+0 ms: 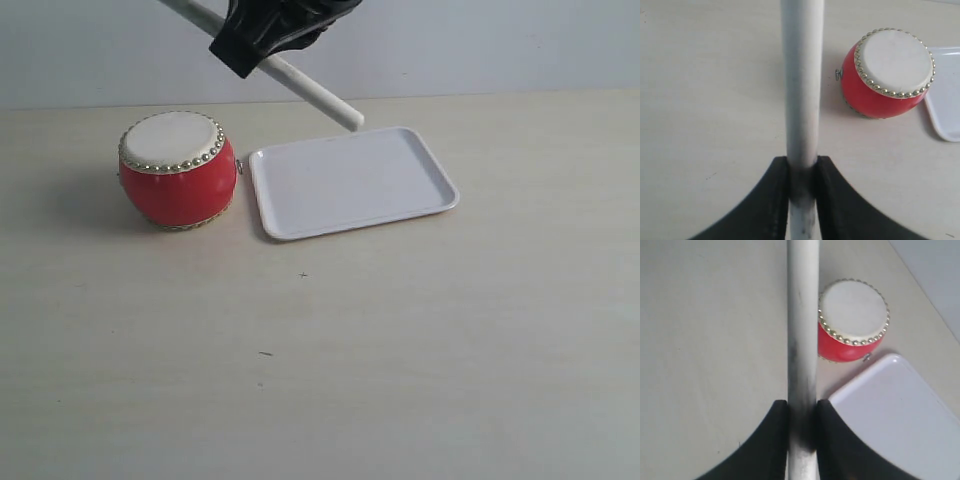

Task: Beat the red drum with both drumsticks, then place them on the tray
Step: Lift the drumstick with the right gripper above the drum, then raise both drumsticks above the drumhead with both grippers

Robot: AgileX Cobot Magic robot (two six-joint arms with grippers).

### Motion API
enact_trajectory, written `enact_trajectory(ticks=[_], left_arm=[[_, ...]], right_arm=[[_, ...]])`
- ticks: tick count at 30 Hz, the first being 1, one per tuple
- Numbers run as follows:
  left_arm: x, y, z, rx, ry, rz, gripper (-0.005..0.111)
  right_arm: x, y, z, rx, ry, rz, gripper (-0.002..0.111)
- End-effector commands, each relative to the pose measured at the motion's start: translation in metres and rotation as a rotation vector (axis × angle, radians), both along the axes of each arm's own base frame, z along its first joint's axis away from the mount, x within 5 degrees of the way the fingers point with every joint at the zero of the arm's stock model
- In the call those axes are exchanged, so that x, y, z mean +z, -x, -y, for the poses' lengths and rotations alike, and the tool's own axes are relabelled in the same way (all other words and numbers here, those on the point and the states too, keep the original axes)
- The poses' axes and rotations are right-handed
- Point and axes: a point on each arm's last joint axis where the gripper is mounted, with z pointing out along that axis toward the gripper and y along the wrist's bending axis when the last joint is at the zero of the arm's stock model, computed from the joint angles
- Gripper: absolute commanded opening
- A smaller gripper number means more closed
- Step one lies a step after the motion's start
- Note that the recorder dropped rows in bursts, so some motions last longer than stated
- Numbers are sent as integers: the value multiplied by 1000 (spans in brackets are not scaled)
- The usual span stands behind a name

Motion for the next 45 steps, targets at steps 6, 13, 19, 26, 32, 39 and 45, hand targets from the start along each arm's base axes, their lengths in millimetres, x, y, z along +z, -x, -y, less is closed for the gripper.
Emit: enact_trajectory(ticks=[6, 13, 19, 26, 32, 39, 45], left_arm=[[1, 1, 0, -159, -148, 18, 0], [0, -5, 1, -424, -394, 42, 0], [-14, -21, 21, -595, -462, 10, 0], [-33, -42, 31, -668, -494, -24, 0], [-48, -58, 40, -708, -501, -44, 0], [-67, -76, 66, -823, -563, 1, 0], [-87, -88, 68, -856, -599, -65, 0]], right_arm=[[3, -5, 9, -132, 32, 19, 0], [-4, -11, 10, -162, 80, 31, 0], [-24, -24, 6, -164, 149, 24, 0], [-48, -39, 1, -161, 230, 22, 0], [-66, -49, -4, -159, 260, 13, 0], [-85, -63, -14, -145, 241, 46, 0], [-100, -74, -16, -130, 296, 98, 0]])
